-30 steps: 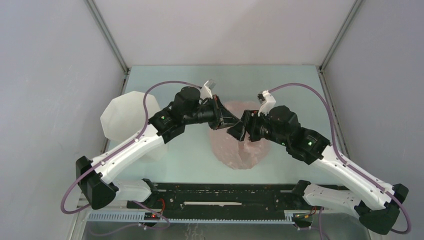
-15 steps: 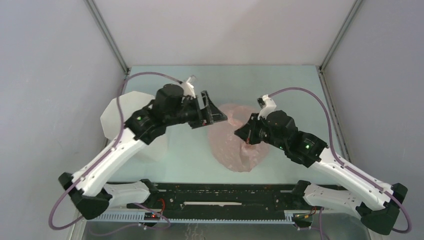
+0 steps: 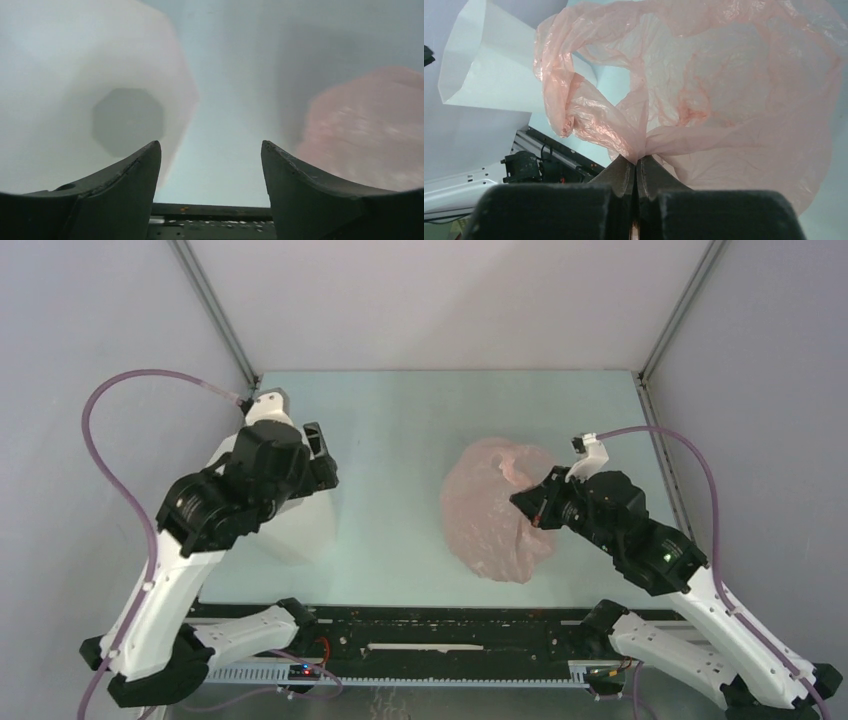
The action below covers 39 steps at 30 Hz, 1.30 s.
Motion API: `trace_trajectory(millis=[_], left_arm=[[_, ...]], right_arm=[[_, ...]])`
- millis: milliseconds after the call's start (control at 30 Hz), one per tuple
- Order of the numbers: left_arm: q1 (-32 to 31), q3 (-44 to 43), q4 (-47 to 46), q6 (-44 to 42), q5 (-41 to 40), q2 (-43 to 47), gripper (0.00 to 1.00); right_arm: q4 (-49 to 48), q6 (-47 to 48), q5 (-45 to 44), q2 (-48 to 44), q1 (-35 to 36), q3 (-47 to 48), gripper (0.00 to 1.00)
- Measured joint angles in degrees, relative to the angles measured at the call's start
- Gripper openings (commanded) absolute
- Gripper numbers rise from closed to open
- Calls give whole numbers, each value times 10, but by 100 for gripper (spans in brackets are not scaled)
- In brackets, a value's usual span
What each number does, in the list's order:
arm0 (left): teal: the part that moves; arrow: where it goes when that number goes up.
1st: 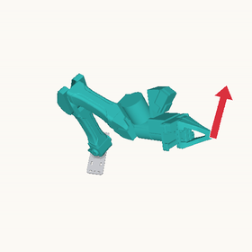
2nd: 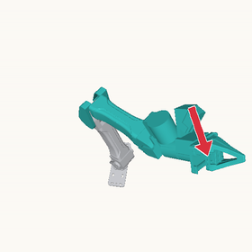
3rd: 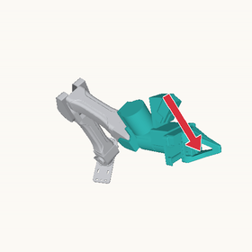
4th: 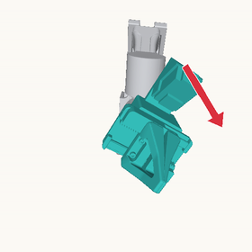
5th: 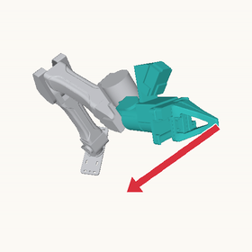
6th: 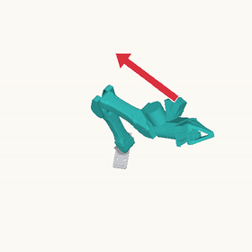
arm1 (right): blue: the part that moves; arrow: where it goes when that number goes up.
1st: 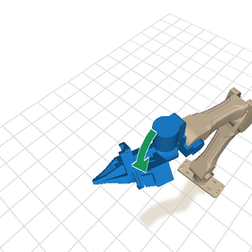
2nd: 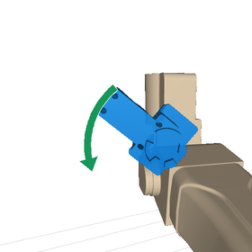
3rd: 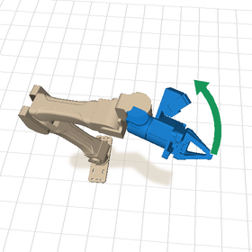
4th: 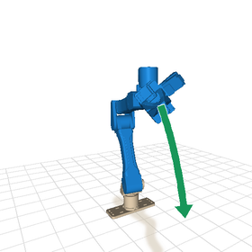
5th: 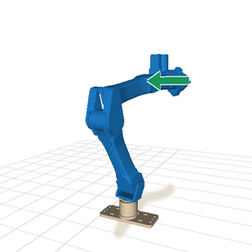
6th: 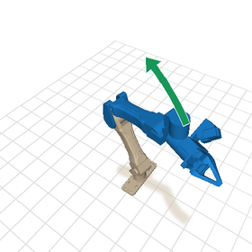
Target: Put the trash bags into the trash bin
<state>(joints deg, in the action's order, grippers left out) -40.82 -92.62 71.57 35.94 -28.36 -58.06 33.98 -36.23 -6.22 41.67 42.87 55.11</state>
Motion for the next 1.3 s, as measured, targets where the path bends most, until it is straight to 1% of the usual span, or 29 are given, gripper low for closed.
trace_trajectory(millis=[100,167,267,467,533,633,767,900,1100,1233,1300], left_arm=[[45,1,32,0,-33,-34,77],[59,7,33,0,-40,-53,70],[67,31,27,-6,-39,-88,54],[68,67,8,-35,-34,-117,16],[68,68,3,-48,-31,-119,8],[67,67,-2,-58,-20,-120,1],[51,58,3,-55,2,-125,0],[-11,12,-2,-54,29,-159,0],[-94,-98,-30,-49,96,-250,0],[-125,-154,-56,-39,133,-311,0],[-137,-168,-74,-35,151,-339,2]], right_arm=[[15,1,9,-10,-19,0,0],[22,1,16,-19,-28,-1,0],[34,0,18,-34,-35,-1,0],[62,-2,10,-78,-35,-1,0],[69,-3,5,-91,-37,-1,0],[79,-4,-1,-101,-38,-1,0],[86,-6,-8,-101,-38,-1,0],[87,-5,-12,-107,-43,-1,0],[108,0,-15,-110,-56,10,0],[130,4,-15,-108,-58,46,0],[141,5,-19,-108,-58,75,0]])
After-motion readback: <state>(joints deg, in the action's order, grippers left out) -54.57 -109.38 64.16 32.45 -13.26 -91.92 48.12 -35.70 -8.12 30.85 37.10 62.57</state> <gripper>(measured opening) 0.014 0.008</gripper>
